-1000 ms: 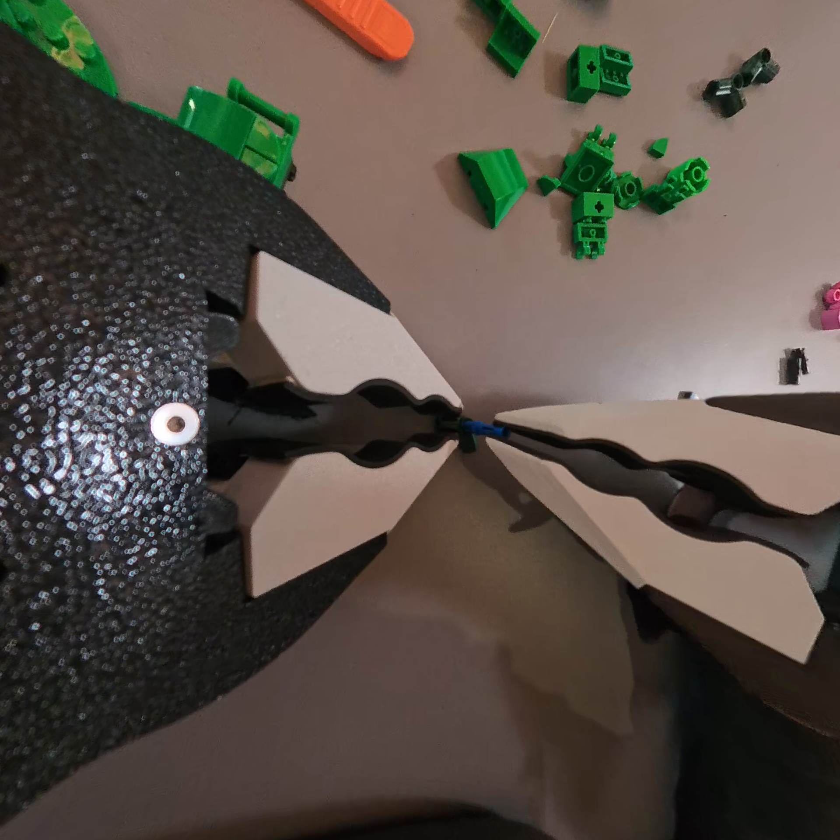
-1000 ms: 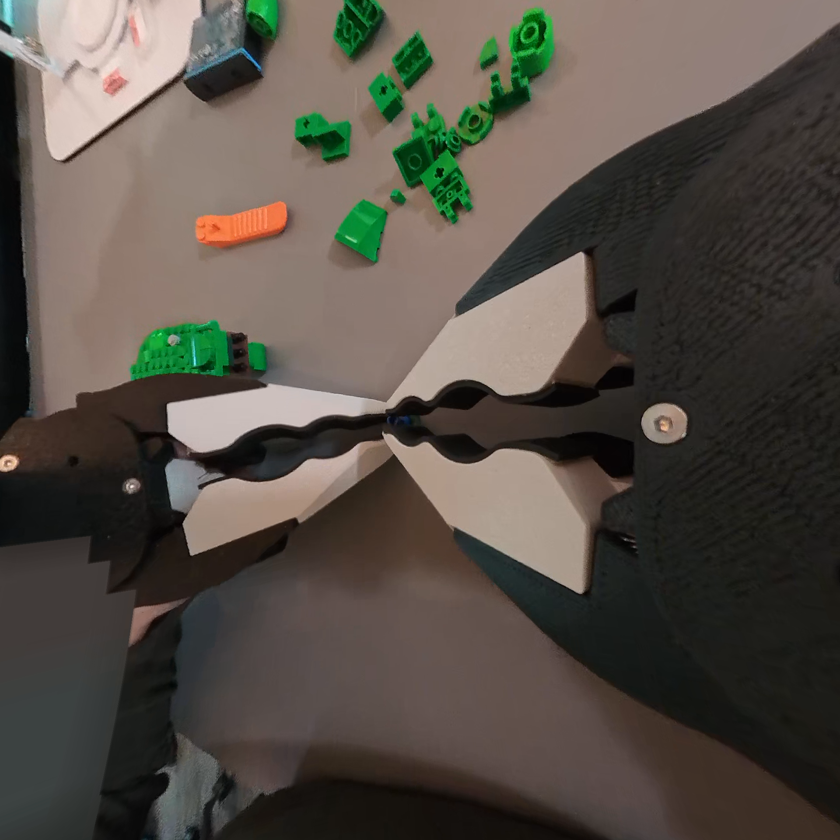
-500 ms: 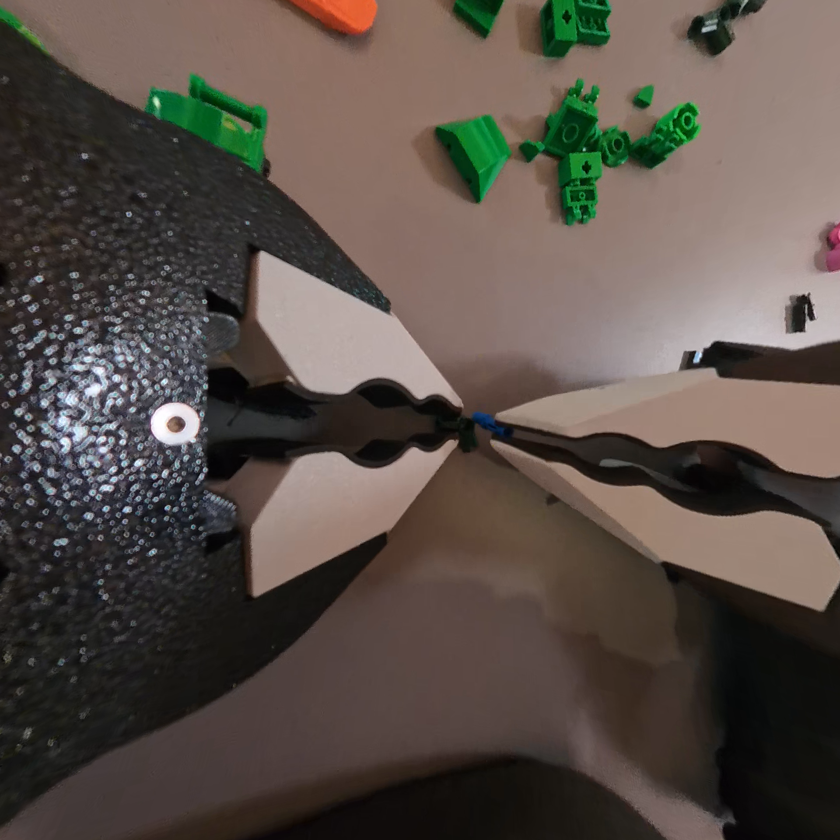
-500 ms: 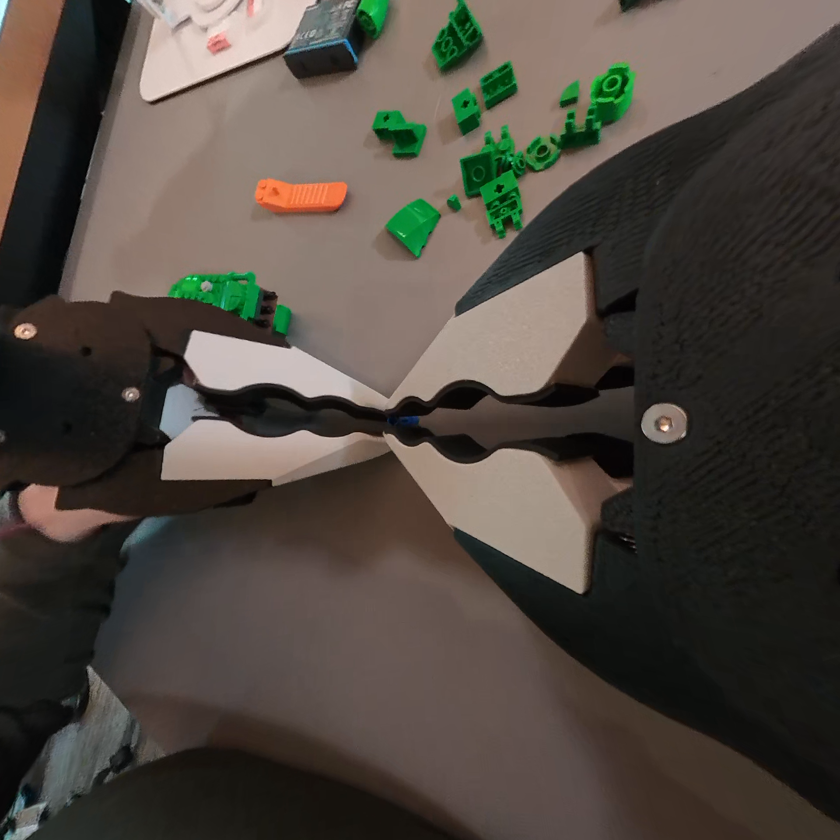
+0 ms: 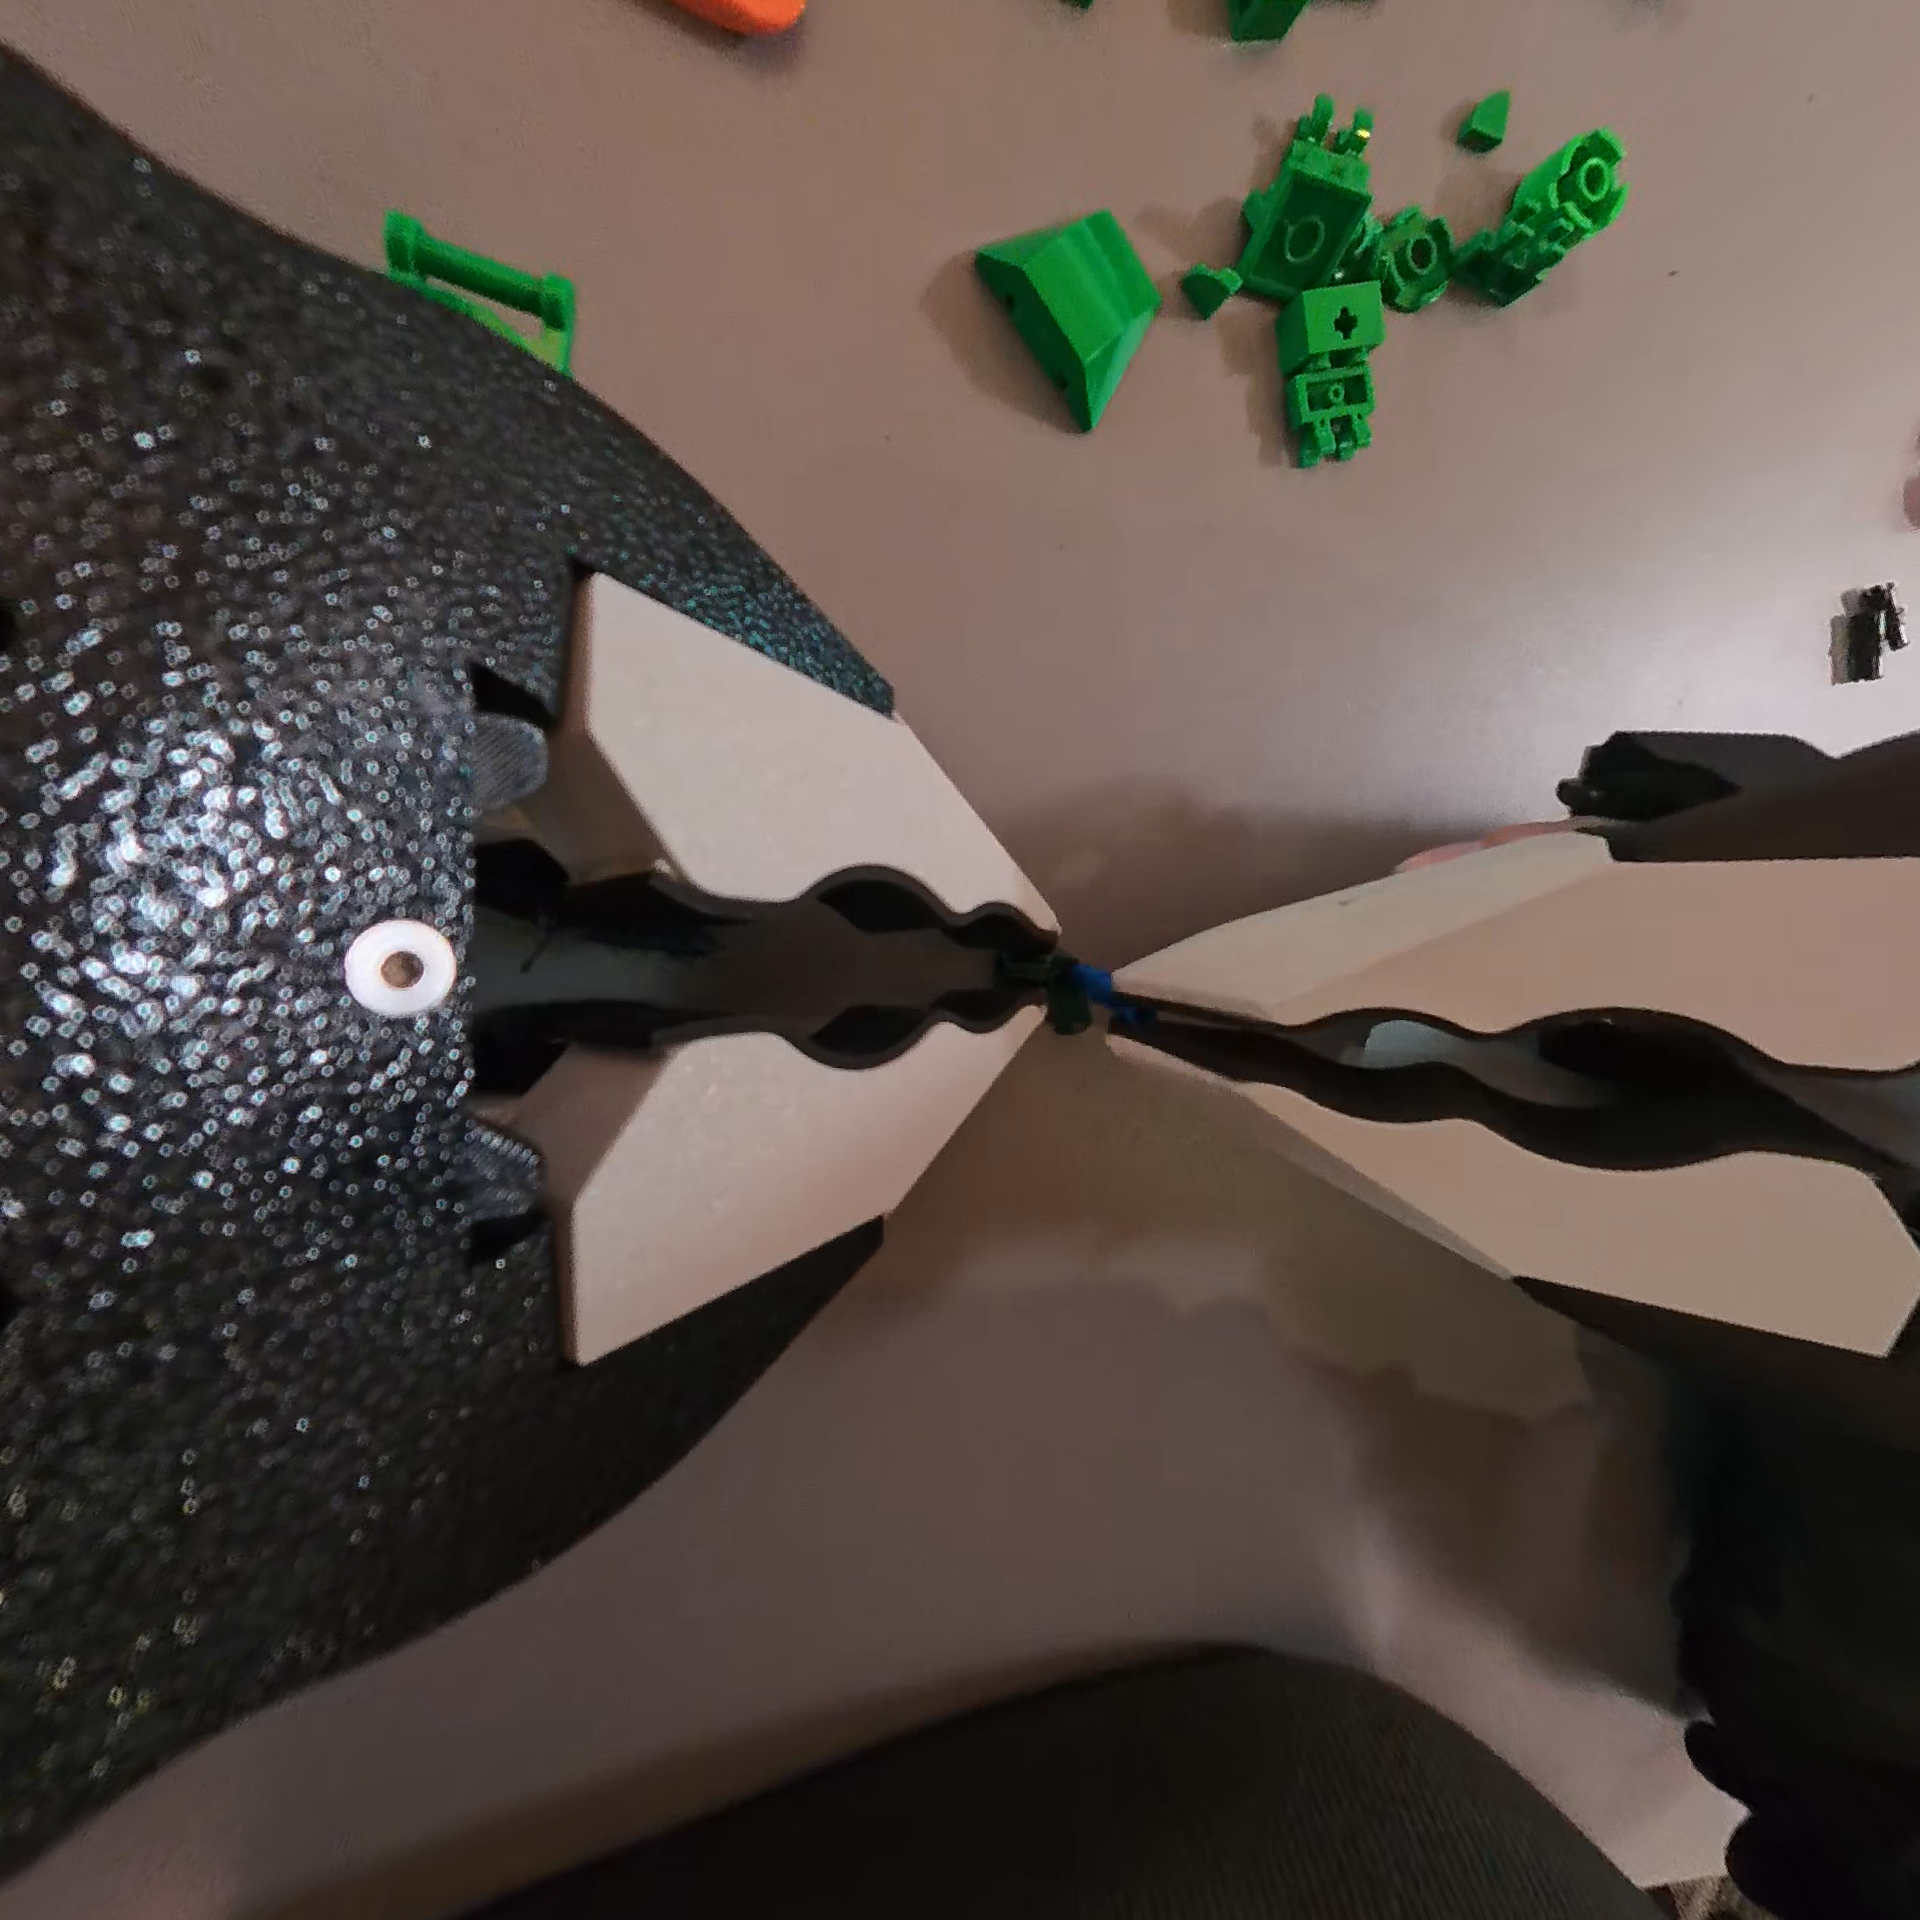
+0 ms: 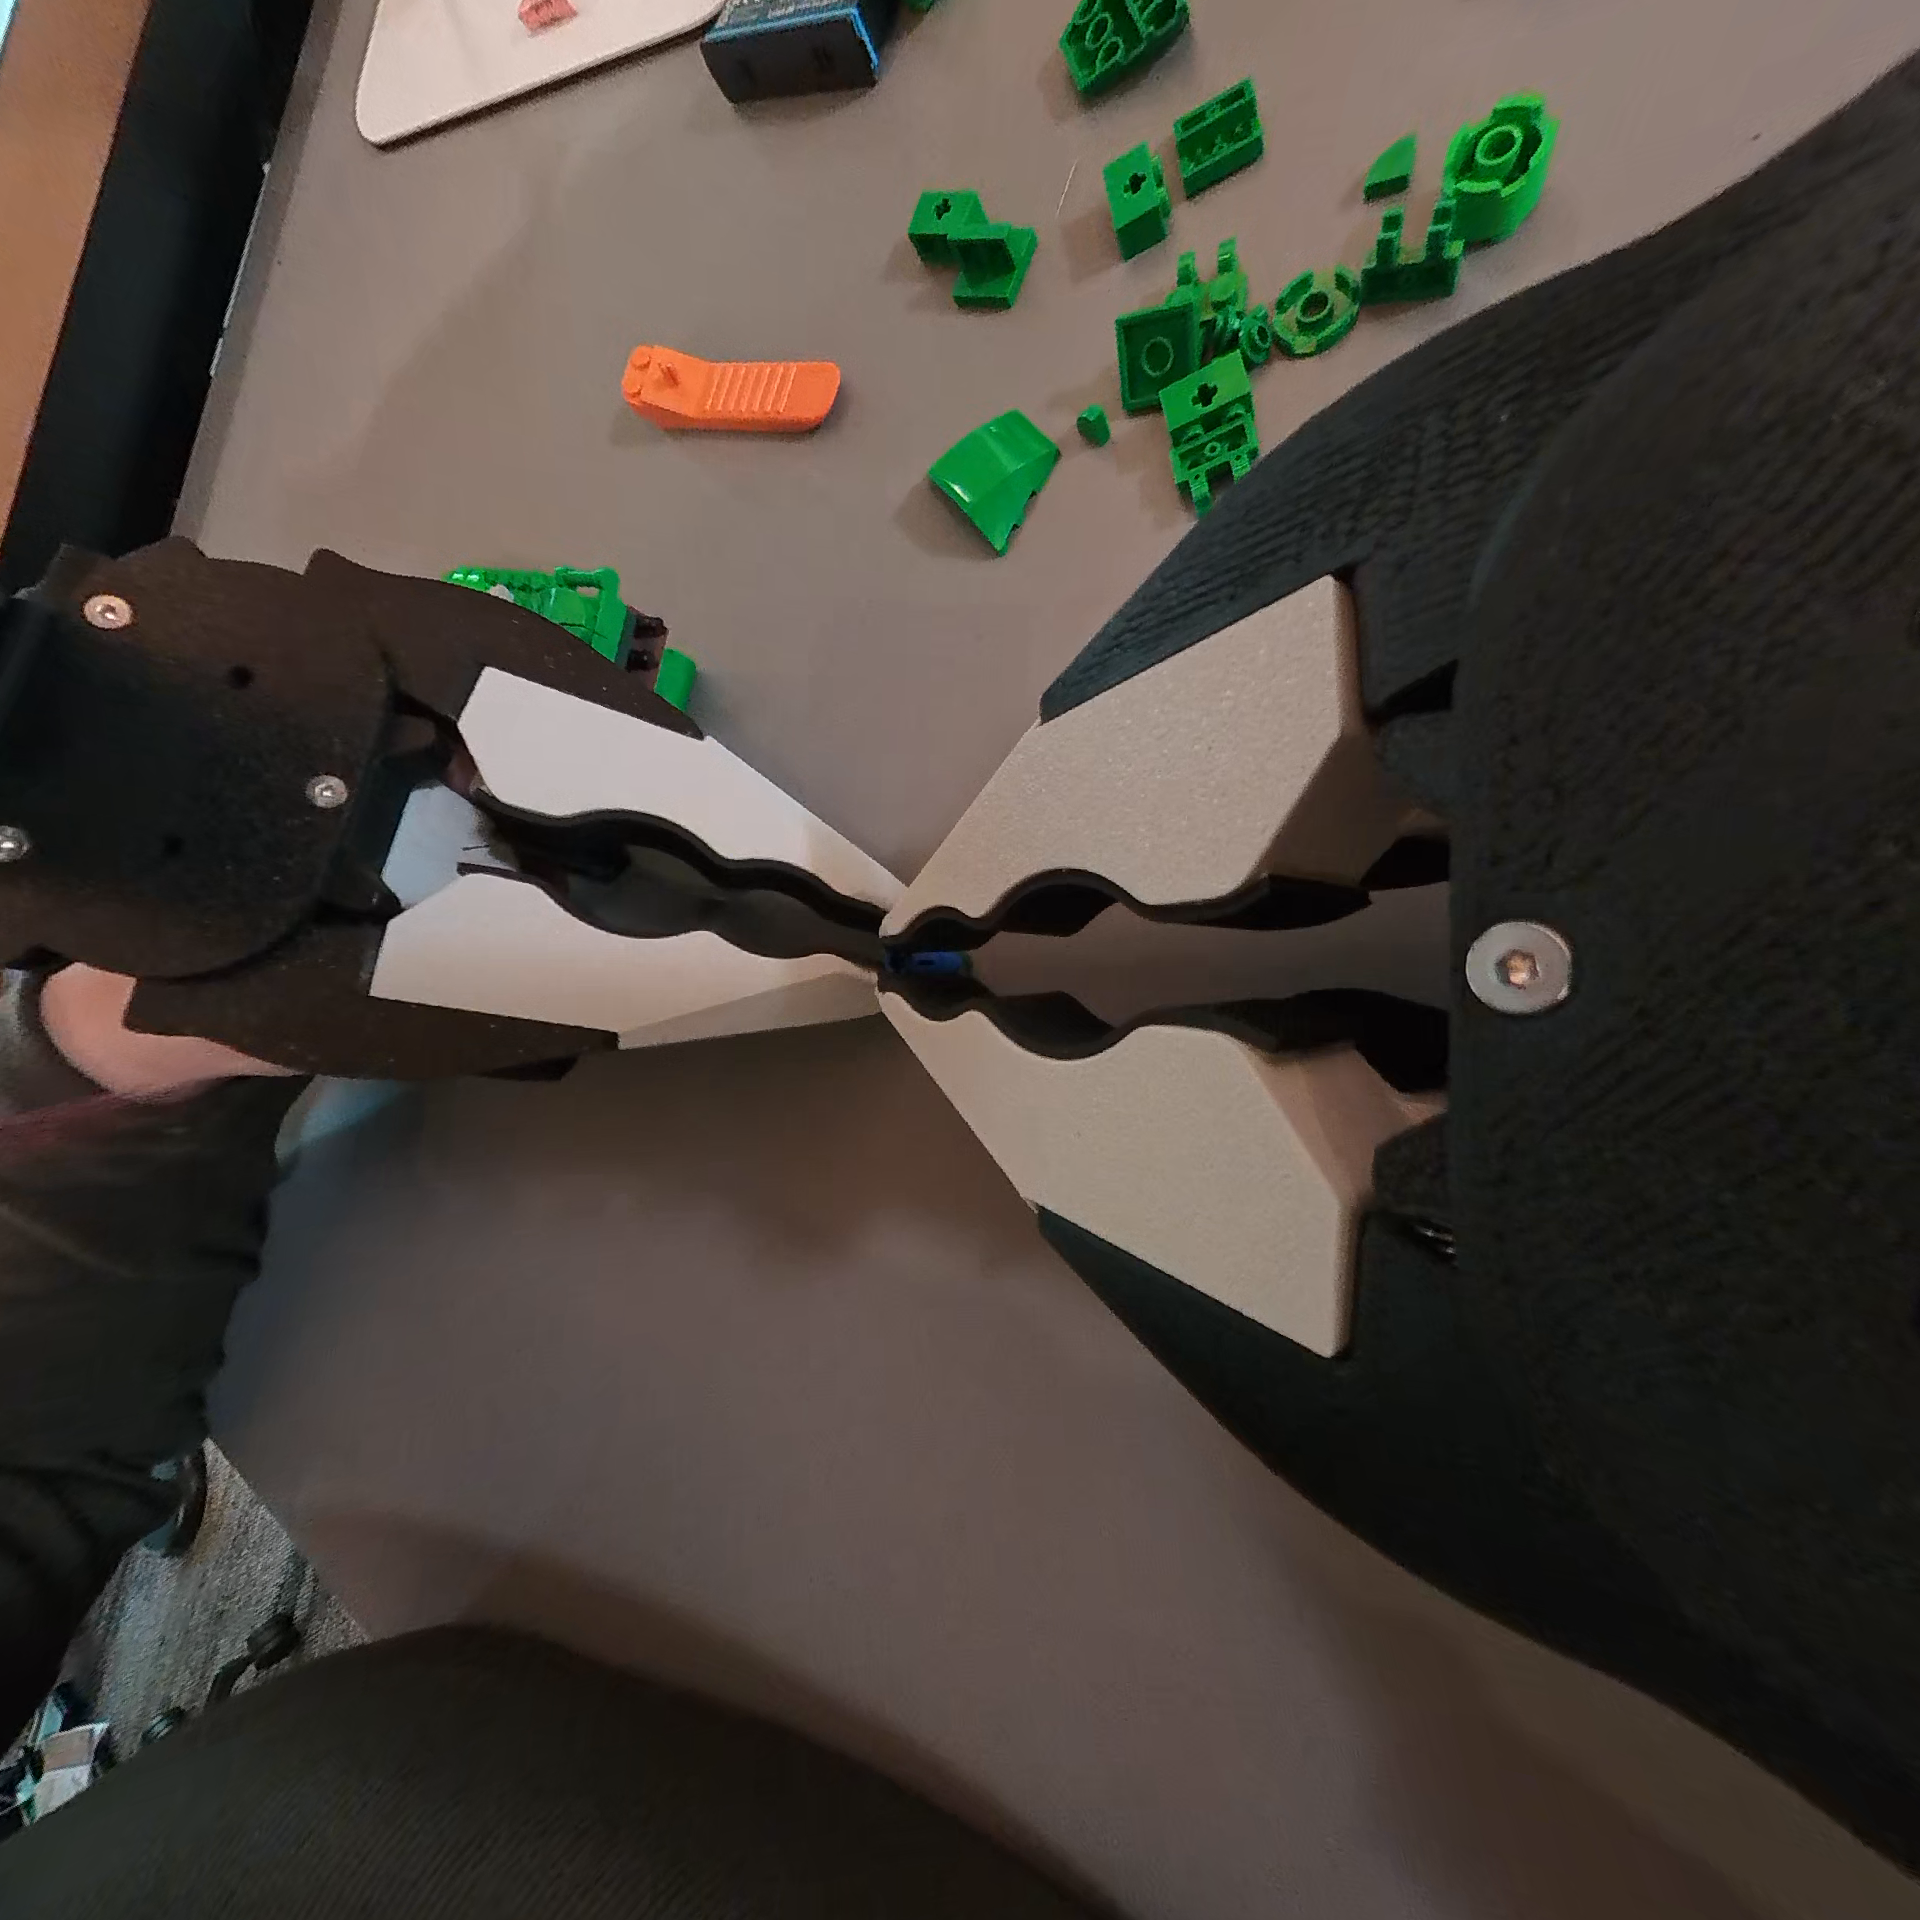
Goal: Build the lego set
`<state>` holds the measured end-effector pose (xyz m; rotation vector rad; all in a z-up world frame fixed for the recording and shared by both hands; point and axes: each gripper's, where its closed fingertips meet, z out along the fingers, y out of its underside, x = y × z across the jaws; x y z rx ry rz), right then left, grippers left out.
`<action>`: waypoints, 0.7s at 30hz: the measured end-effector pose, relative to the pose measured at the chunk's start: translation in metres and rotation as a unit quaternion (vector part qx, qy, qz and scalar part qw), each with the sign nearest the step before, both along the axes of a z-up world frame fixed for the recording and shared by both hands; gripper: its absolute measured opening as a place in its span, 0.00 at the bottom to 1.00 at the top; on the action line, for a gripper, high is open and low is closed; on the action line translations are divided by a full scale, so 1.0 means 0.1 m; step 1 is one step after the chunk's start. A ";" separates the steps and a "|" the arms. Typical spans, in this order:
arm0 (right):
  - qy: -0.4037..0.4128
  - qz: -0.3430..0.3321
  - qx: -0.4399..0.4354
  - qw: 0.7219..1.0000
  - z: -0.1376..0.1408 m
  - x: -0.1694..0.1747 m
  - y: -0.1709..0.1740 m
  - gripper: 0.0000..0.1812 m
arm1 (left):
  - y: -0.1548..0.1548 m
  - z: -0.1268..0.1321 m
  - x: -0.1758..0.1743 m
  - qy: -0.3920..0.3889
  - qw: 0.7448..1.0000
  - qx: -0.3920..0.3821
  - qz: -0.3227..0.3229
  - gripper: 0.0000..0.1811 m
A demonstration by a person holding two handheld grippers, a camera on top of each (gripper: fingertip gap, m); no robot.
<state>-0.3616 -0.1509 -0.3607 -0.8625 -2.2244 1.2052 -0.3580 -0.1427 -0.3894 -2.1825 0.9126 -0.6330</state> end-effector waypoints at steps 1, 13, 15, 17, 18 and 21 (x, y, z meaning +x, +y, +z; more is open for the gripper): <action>0.000 0.000 -0.001 1.000 0.00 0.00 0.00 0.01 | 0.00 0.00 0.00 0.000 1.000 0.000 0.000 0.03; -0.003 -0.001 -0.003 1.000 -0.01 -0.01 -0.01 0.01 | 0.00 0.00 0.00 -0.001 1.000 -0.001 0.000 0.03; -0.007 -0.002 0.001 1.000 -0.01 -0.01 -0.01 0.01 | 0.00 0.00 0.00 -0.001 1.000 -0.001 0.000 0.03; -0.010 -0.003 0.002 1.000 -0.02 -0.01 -0.01 0.01 | 0.00 0.00 0.00 0.000 1.000 -0.001 0.000 0.03; -0.014 -0.005 -0.002 1.000 -0.02 -0.02 -0.01 0.01 | 0.00 0.00 0.00 -0.001 1.000 -0.001 0.000 0.03; -0.010 -0.007 0.002 1.000 -0.02 -0.04 -0.03 0.01 | 0.00 0.00 0.00 0.000 1.000 -0.001 0.000 0.03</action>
